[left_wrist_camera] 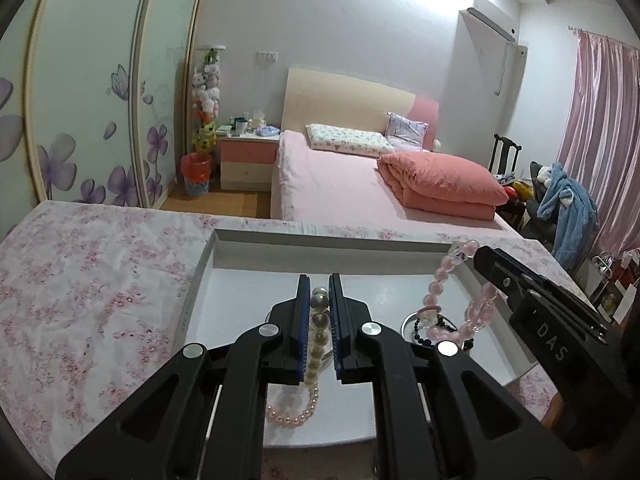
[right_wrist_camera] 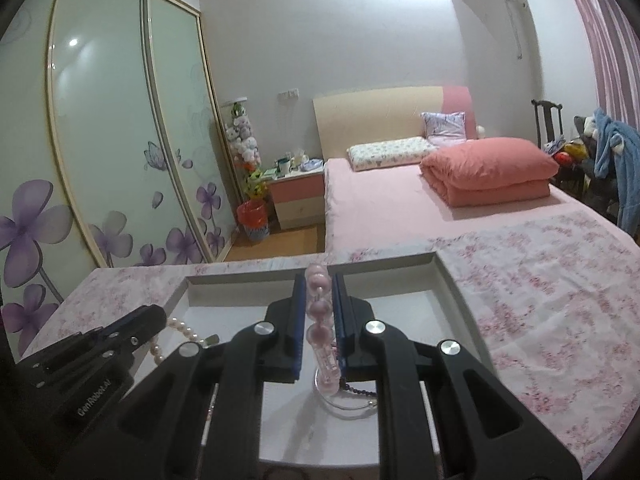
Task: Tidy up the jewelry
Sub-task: 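Open both tools to release the bracelets in the tray and withdraw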
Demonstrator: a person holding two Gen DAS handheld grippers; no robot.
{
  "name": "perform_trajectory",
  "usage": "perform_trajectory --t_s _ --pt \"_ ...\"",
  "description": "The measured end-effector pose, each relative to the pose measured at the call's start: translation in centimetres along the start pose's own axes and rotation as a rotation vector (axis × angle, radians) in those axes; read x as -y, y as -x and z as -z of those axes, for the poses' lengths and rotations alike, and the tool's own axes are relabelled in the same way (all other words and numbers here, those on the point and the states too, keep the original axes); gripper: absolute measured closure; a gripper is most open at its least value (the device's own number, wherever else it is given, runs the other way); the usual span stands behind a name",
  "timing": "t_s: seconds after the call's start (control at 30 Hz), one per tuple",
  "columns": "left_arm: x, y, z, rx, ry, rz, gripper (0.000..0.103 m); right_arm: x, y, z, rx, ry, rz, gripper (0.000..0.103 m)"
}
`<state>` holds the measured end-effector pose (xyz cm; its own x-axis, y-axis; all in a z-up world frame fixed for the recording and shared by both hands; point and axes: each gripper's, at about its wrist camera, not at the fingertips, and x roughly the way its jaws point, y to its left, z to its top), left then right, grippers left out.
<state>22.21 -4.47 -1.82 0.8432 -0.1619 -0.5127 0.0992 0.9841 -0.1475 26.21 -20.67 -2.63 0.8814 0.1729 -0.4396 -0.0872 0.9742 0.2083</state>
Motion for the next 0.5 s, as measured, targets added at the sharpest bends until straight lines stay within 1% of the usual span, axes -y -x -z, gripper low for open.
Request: perform_trajectory --t_s 0.2,0.3,0.5 --pt "0.1 -1.0 -0.3 -0.023 0.011 0.008 0.093 0.3 -1.5 0.4 -0.047 -0.012 -0.004 0.088" --pt "-0.3 -1.0 -0.5 -0.023 0.027 0.013 0.092 0.5 -1.1 0.3 -0.031 -0.014 0.006 0.069" --pt "-1.6 0.3 -1.3 0.004 0.054 -0.007 0.092 1.2 0.4 -0.1 -0.002 -0.024 0.024 0.068"
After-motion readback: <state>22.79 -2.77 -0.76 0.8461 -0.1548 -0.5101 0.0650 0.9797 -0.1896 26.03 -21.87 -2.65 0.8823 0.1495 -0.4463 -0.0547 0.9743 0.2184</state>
